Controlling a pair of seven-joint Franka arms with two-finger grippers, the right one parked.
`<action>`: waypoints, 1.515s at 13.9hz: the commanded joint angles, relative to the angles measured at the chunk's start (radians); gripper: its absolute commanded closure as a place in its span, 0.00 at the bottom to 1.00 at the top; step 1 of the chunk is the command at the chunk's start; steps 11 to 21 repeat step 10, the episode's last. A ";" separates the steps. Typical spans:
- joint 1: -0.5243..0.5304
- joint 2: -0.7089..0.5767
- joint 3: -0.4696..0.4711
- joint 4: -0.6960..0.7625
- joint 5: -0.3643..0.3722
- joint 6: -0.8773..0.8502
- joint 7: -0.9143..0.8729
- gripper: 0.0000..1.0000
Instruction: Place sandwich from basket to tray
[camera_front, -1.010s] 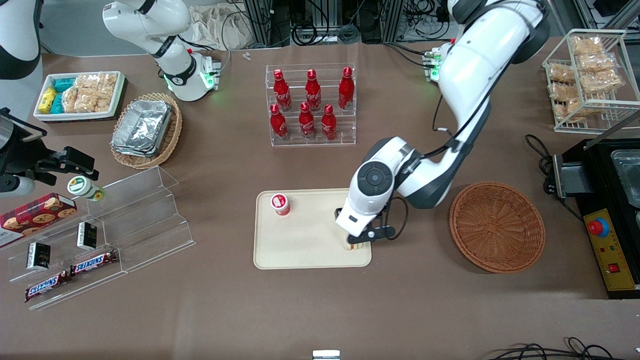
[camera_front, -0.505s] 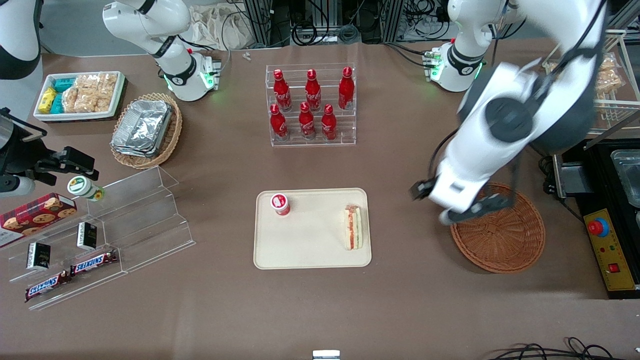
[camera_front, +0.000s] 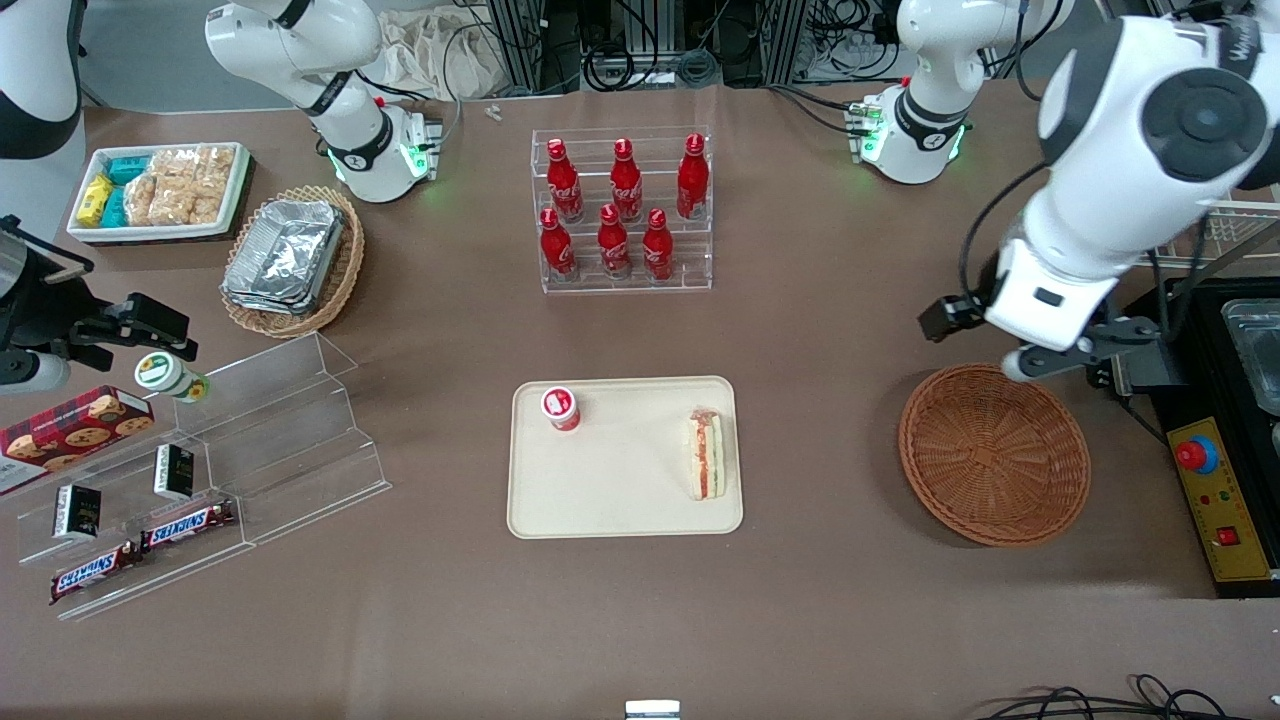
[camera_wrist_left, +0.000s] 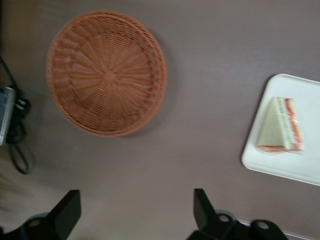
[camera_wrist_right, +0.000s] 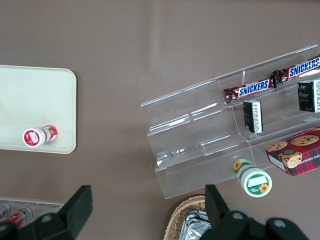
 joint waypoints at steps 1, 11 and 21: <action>0.034 -0.033 0.071 -0.018 -0.026 -0.036 0.171 0.00; -0.081 0.012 0.304 0.065 -0.011 -0.067 0.489 0.00; -0.081 0.012 0.304 0.065 -0.011 -0.067 0.489 0.00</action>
